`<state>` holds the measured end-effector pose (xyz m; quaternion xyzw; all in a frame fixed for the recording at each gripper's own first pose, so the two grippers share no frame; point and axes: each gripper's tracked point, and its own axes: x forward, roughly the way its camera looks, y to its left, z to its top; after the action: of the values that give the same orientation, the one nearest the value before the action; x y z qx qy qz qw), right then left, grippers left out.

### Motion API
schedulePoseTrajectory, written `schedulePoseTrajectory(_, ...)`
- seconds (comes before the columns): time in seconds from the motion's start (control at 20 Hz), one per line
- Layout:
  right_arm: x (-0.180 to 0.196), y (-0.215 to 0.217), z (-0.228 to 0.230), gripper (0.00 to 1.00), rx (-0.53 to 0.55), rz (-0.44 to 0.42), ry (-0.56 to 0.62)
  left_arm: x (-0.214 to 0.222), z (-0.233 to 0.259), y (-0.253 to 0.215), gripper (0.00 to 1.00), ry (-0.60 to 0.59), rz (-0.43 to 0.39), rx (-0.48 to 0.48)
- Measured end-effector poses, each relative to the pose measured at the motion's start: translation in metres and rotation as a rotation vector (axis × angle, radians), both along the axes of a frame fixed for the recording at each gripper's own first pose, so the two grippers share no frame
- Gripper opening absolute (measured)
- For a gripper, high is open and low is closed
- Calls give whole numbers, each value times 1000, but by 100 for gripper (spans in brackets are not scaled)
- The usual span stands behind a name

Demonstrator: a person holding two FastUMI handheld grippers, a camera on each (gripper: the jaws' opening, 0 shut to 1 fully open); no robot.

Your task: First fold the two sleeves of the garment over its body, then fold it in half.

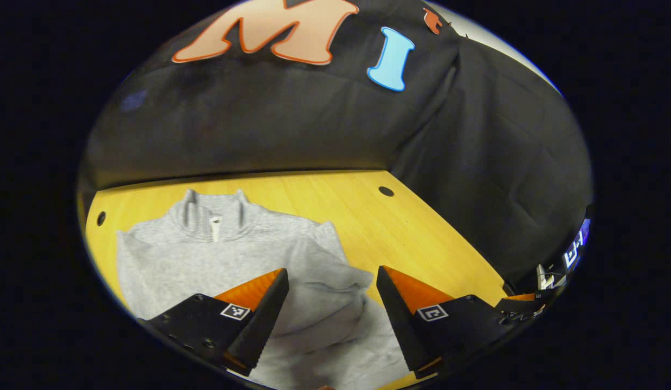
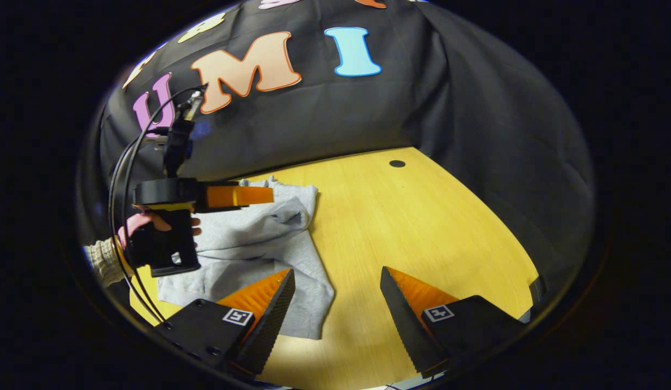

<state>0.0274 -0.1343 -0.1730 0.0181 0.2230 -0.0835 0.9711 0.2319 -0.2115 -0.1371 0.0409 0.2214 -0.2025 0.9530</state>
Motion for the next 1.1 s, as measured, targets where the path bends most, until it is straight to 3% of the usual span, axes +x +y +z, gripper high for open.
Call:
schedulePoseTrajectory(0.05,0,5,-3,94,0,18,7,-8,2,19,95,-11,23,9)
schedulePoseTrajectory(0.35,2,36,-32,94,-46,117,67,-69,12,125,95,-43,171,49)
schedulePoseTrajectory(0.4,3,41,-38,98,-48,129,77,-82,9,139,95,-36,195,55)
schedulePoseTrajectory(0.5,4,48,-51,94,-45,151,97,-110,-1,168,95,-20,239,74)
schedulePoseTrajectory(0.65,-1,57,-76,98,-55,165,136,-150,-22,207,95,19,305,86)
schedulePoseTrajectory(0.85,-4,59,-98,94,-62,175,185,-199,-53,240,95,81,366,101)
schedulePoseTrajectory(0.9,-5,58,-103,98,-69,176,195,-204,-61,244,95,94,376,99)
schedulePoseTrajectory(1.1,-7,54,-119,99,-91,171,234,-222,-87,252,98,136,415,102)
